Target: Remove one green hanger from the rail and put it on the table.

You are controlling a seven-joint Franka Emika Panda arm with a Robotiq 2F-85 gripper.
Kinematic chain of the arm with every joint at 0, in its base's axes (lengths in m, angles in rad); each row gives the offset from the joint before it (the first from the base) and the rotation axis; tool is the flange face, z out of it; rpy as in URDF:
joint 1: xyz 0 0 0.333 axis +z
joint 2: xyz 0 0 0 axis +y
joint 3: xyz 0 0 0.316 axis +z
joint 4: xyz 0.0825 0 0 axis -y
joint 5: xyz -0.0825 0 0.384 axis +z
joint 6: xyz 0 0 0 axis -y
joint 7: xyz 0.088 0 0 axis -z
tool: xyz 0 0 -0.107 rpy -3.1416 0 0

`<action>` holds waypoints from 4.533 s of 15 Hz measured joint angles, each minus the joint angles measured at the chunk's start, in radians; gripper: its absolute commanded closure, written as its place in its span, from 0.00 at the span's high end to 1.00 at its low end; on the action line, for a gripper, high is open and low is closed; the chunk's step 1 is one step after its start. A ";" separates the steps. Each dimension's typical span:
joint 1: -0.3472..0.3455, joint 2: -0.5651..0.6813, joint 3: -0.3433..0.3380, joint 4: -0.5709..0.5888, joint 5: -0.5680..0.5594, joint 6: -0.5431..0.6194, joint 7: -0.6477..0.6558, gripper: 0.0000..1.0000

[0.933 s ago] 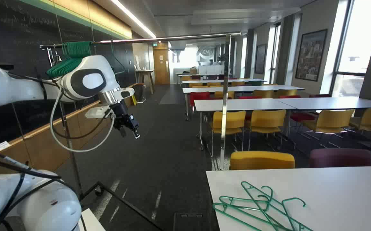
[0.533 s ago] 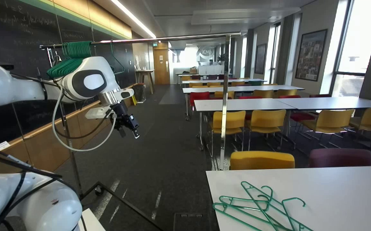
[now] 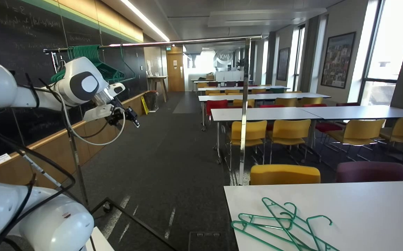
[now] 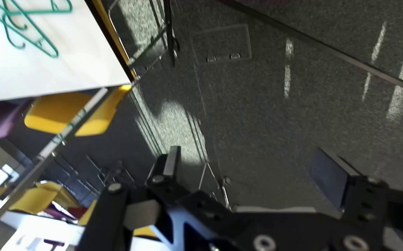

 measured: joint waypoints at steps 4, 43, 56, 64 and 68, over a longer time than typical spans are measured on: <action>0.033 0.034 0.008 0.037 0.012 0.224 0.002 1.00; 0.469 0.247 -0.293 0.236 0.217 0.568 -0.500 1.00; 0.511 0.411 -0.323 0.379 0.219 0.901 -0.541 1.00; 0.737 0.657 -0.477 0.579 0.232 1.077 -0.541 1.00; 0.815 0.714 -0.512 0.641 0.239 1.076 -0.541 1.00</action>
